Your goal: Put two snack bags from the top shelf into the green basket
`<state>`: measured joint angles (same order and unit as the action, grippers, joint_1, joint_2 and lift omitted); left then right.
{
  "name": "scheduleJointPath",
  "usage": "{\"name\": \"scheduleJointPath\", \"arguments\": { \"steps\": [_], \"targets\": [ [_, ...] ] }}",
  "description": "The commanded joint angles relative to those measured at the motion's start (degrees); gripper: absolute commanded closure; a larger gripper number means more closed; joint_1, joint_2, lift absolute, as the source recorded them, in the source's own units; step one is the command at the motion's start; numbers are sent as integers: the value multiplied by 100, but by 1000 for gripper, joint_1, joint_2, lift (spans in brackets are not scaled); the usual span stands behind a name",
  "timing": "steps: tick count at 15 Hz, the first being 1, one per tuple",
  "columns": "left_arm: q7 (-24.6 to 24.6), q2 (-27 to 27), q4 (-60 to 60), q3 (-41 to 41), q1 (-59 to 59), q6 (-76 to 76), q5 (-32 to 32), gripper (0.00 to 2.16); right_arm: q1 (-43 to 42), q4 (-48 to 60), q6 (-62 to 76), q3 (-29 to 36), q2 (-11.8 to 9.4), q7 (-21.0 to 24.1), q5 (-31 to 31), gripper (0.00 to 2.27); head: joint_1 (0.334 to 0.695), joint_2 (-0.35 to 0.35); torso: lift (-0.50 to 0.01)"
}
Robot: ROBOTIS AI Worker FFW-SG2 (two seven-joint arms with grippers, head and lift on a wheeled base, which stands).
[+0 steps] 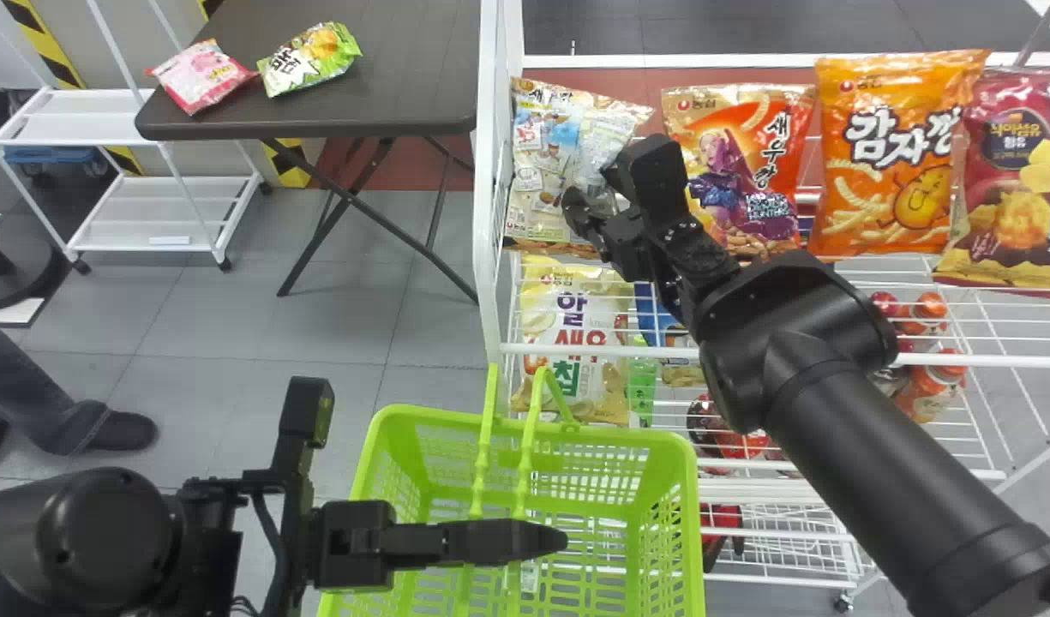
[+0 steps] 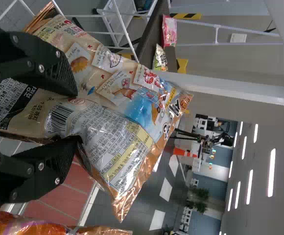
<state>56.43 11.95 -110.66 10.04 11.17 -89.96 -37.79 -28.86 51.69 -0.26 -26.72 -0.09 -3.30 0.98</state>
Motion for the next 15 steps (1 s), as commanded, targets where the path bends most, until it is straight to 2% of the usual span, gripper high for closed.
{"name": "scheduleJointPath", "arguments": {
  "steps": [1,4,7,10,15],
  "targets": [
    [9,0,44,-2,-27,-7,0,2145,118,69,241,26,14,32,-80,2246,695,80,-1],
    [9,0,79,16,-36,-7,0,2145,390,465,224,79,14,163,-291,2243,695,82,-1],
    [17,35,88,86,-44,-7,0,2145,1164,1642,-216,343,14,286,-810,2246,695,87,-1],
    [17,35,229,77,-132,-7,-9,2145,1911,3040,-690,492,14,489,-871,2246,695,91,-1],
    [17,53,317,86,-159,-7,0,2145,3071,5035,-1692,782,14,559,-1065,2246,695,74,-1]
  ]
}}
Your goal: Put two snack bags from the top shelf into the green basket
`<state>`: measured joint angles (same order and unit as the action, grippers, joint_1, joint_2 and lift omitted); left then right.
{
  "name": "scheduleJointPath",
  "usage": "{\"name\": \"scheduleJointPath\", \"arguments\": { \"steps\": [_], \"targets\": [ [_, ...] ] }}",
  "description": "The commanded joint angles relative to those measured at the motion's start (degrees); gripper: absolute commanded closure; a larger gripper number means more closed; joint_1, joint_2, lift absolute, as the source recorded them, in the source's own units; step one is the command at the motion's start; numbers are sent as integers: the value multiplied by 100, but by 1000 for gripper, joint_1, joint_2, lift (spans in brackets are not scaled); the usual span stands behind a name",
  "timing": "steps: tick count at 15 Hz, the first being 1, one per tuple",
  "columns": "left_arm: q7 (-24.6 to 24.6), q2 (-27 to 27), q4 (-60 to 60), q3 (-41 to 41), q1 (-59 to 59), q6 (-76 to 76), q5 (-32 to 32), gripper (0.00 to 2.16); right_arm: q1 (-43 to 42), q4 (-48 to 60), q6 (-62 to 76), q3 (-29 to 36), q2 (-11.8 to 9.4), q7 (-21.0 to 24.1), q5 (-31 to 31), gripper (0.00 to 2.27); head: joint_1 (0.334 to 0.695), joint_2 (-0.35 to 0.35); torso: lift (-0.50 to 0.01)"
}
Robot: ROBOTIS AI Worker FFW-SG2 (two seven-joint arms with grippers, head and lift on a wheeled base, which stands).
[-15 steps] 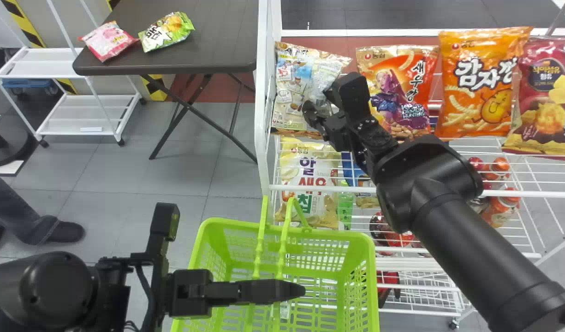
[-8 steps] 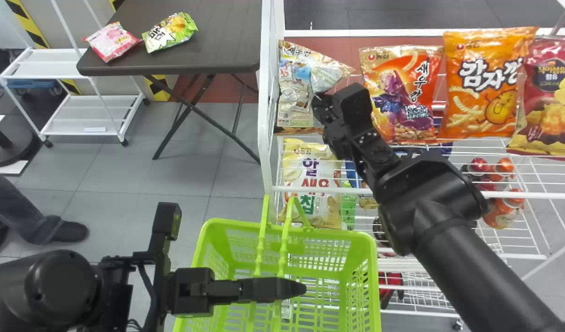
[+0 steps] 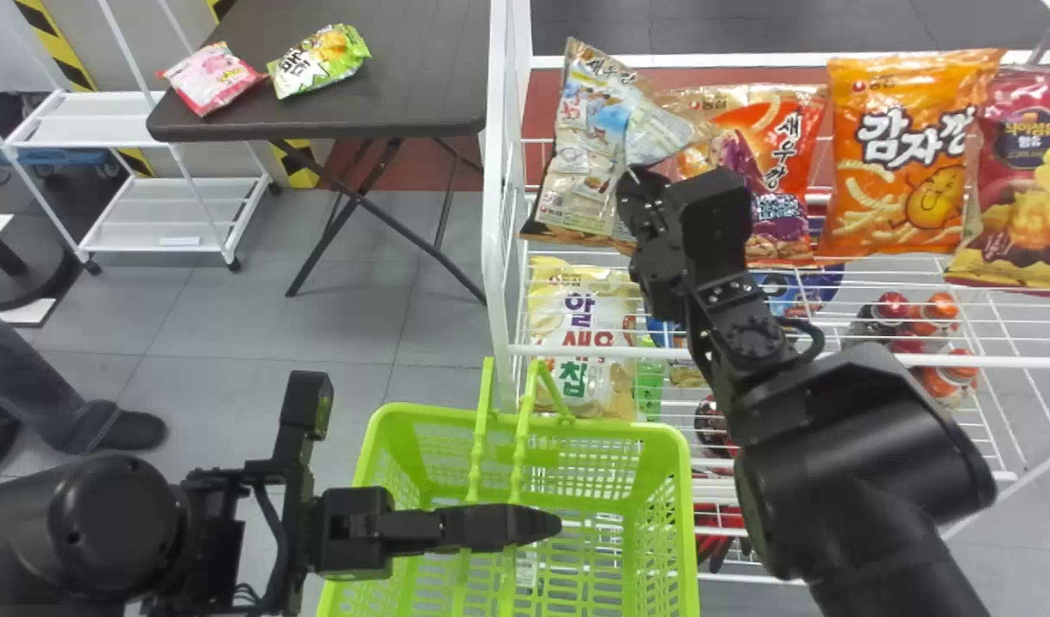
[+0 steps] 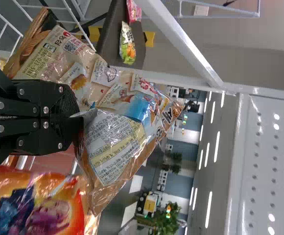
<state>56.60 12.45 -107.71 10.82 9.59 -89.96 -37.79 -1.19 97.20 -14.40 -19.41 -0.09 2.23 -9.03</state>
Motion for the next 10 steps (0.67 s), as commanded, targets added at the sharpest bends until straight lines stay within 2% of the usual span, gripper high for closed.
{"name": "scheduleJointPath", "arguments": {
  "steps": [1,6,7,10],
  "targets": [
    [0,3,31,7,-1,-7,0,2145,568,775,-332,113,14,6,-64,2246,695,62,-1],
    [-9,-5,83,60,-27,-7,0,2145,1640,2330,-982,535,-519,23,-55,2246,695,16,-1],
    [0,-5,83,113,16,-7,-9,2148,1816,2568,-1176,597,-659,23,-64,2246,695,-17,-1],
    [9,-67,48,245,183,-7,-26,2145,2194,2796,-1193,728,-1099,-64,279,2246,695,-57,-1]
  ]
}}
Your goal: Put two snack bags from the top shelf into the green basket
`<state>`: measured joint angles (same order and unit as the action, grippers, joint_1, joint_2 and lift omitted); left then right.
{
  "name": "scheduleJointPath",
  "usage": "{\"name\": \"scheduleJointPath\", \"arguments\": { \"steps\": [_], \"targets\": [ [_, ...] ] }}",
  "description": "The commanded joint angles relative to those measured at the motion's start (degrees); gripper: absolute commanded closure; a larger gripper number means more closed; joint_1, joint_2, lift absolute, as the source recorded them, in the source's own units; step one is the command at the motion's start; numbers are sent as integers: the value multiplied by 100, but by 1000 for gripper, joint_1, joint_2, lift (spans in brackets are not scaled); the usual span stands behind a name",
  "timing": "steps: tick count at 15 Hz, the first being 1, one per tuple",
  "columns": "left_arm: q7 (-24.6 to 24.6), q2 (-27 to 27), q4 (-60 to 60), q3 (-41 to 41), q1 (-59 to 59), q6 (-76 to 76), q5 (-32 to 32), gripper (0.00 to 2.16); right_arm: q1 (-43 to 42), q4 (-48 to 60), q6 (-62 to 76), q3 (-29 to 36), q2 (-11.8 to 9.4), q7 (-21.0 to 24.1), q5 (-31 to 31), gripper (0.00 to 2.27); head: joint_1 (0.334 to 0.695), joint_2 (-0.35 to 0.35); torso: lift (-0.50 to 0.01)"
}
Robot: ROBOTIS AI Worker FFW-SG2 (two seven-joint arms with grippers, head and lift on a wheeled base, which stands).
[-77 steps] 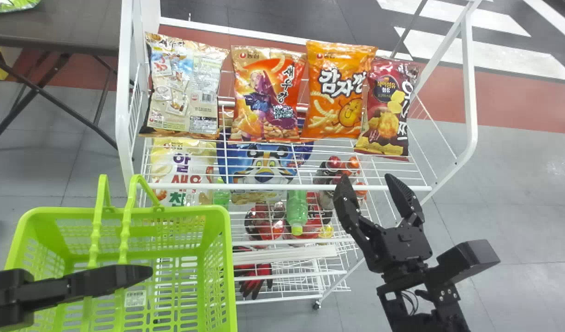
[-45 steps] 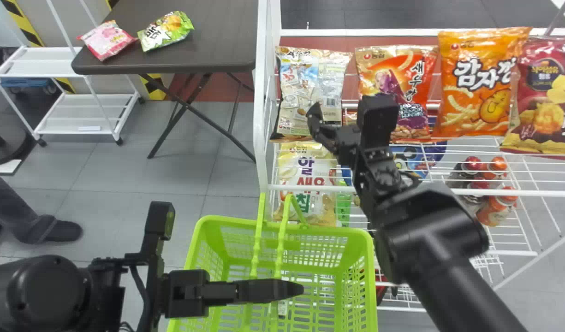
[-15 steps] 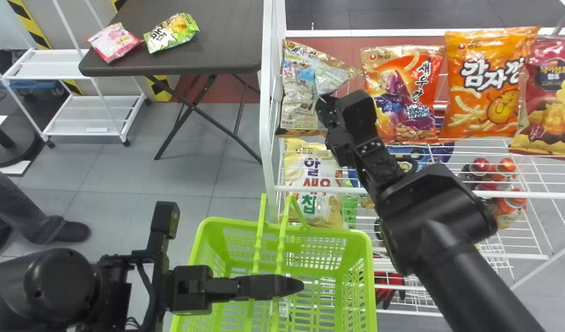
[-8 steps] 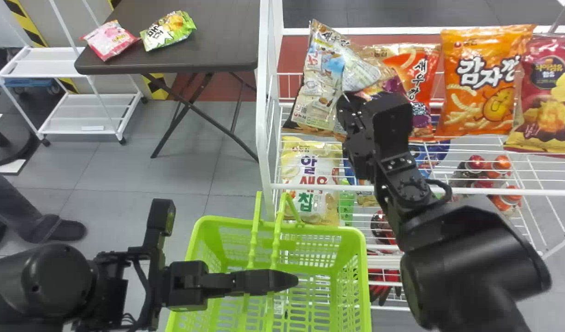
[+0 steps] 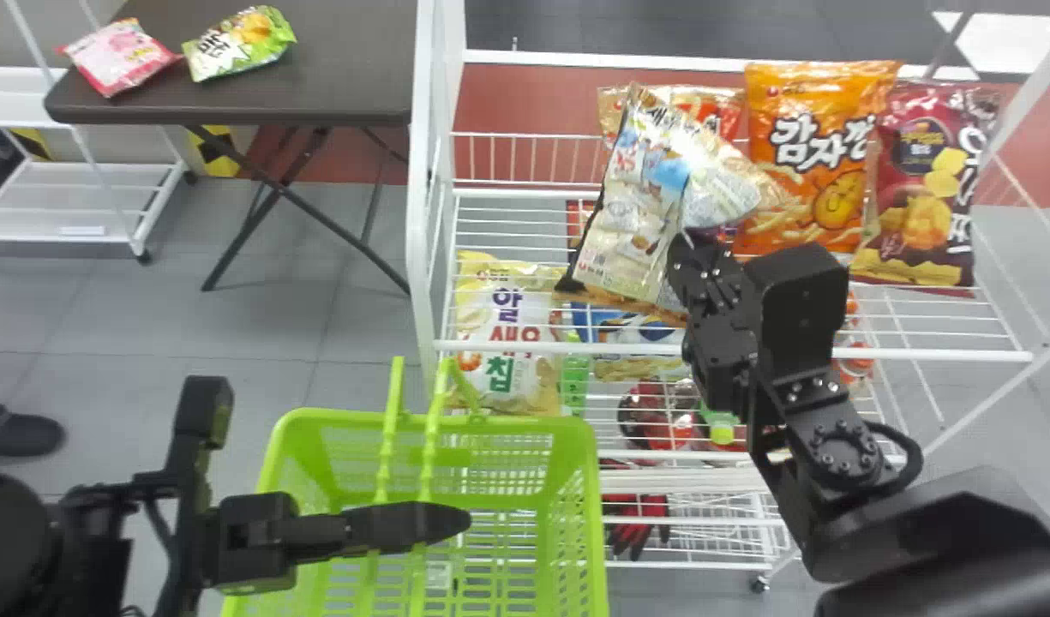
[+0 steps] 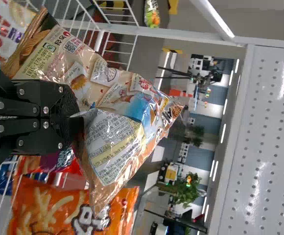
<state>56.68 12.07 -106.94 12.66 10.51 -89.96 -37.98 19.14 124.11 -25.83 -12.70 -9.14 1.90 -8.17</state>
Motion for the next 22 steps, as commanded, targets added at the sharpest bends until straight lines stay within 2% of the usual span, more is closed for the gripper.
{"name": "scheduleJointPath", "arguments": {
  "steps": [1,3,6,9,10,13,15,17,18,20,21,22],
  "targets": [
    [-8,-38,-28,61,100,-7,-7,2145,345,263,-155,92,-290,-67,272,2246,695,-70,-1],
    [-70,-56,-11,61,91,-7,-7,2145,635,615,-542,92,-475,-67,263,2246,695,-78,-1],
    [-78,-65,-2,70,91,-7,-7,2145,995,1195,-1807,180,-774,-349,413,2246,695,-93,-1],
    [-96,-74,-11,53,65,-7,-16,2145,1145,1432,-2423,180,-906,-726,790,2246,695,-114,-1],
    [-114,-82,-11,18,65,-7,-7,2145,1153,1511,-2634,145,-906,-823,1010,2246,695,-113,-1],
    [-122,-100,-37,-18,56,-7,-16,2145,1048,1538,-3126,-339,-906,-990,1107,2246,695,-83,-1],
    [-122,-100,-37,-26,56,-7,-7,2145,855,1186,-3038,-760,-897,-1025,1116,2246,695,-30,-1],
    [-122,-109,-64,-44,47,-7,-16,2145,565,553,-2493,-1130,-783,-1113,1168,2246,695,14,-1],
    [-122,-109,-64,-53,47,-7,-16,2145,398,175,-2106,-1288,-677,-1184,1247,2246,695,67,-1],
    [-122,-118,-64,-62,47,-7,-16,2145,134,-370,-2053,-1551,-466,-1254,1247,2165,695,125,-1],
    [-122,-118,-64,-53,56,-7,-16,2145,64,-510,-2036,-1666,-466,-1254,1177,1646,695,149,-1],
    [-122,-118,-64,-44,47,-7,-16,2145,64,-537,-2053,-1718,-484,-1254,1045,559,695,174,-1]
  ]
}}
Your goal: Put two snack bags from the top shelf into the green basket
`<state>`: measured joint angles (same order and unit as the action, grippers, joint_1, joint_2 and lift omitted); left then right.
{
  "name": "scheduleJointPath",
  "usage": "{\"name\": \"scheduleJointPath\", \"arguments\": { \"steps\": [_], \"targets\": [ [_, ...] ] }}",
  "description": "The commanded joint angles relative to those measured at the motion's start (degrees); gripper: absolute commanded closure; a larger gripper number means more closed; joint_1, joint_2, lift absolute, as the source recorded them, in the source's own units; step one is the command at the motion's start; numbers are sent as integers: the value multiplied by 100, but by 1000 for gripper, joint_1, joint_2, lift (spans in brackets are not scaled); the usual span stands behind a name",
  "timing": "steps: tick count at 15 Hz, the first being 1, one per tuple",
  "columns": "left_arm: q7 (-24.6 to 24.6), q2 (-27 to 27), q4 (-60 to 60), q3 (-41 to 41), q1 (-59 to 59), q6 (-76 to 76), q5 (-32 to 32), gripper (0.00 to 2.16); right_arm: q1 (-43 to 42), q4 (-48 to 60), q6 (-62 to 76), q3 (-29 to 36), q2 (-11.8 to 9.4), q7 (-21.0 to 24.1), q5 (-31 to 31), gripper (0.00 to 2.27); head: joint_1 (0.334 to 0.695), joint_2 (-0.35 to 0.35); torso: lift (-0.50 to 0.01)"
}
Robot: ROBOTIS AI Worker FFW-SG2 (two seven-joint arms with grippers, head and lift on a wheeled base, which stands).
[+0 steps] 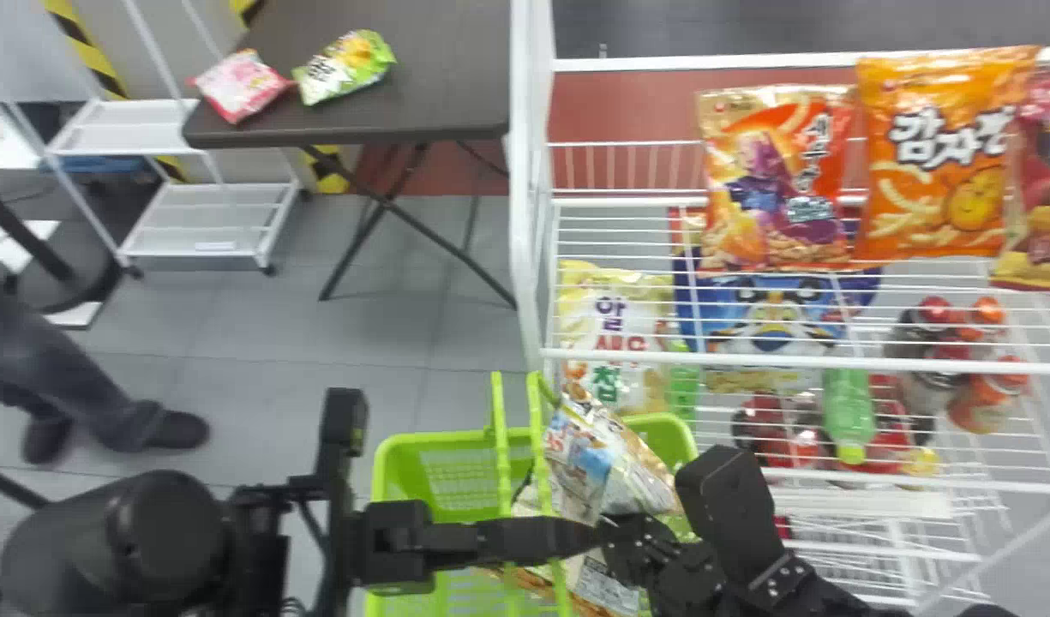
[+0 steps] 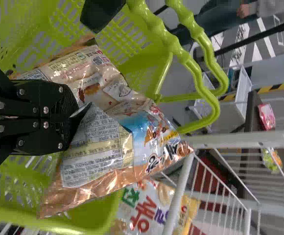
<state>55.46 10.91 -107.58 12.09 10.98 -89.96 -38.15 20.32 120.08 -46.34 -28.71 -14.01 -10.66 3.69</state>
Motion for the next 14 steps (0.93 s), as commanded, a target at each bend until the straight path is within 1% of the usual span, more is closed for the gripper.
{"name": "scheduleJointPath", "arguments": {
  "steps": [1,2,4,6,7,8,9,10,11,12,14],
  "targets": [
    [0,-1,0,22,1,-7,0,2145,-28,-98,-38,-117,-23,2,-193,-2,695,202,-1],
    [0,-1,9,31,1,-7,0,2145,78,69,-56,-11,-75,-7,-193,-2,695,207,-1],
    [0,-1,35,31,-8,-7,0,2145,359,570,-126,393,-93,-182,-140,56,695,203,-1],
    [0,-1,53,22,-8,-7,0,2145,473,912,-74,876,-84,-182,-35,70,695,169,-1],
    [0,-1,53,22,-8,-7,9,2148,491,965,-74,1105,-75,-182,132,70,695,151,-1],
    [0,-1,53,22,-8,-7,0,2145,482,974,-126,1342,-66,-235,457,73,695,125,-1],
    [9,-1,53,22,-8,-7,9,2145,491,965,32,1483,-5,-226,501,80,695,103,-1],
    [9,-1,53,22,-8,-7,9,2145,508,912,559,1615,74,-130,510,83,695,68,-1],
    [9,-1,53,22,-8,-7,9,2145,500,719,1614,1720,92,90,528,83,695,56,-1],
    [9,-1,53,4,-8,-7,9,2145,376,587,2106,1826,118,275,572,83,695,39,-1],
    [0,-10,35,-22,1,-7,18,2145,43,385,2124,1984,180,389,686,83,695,-1,-1]
  ]
}}
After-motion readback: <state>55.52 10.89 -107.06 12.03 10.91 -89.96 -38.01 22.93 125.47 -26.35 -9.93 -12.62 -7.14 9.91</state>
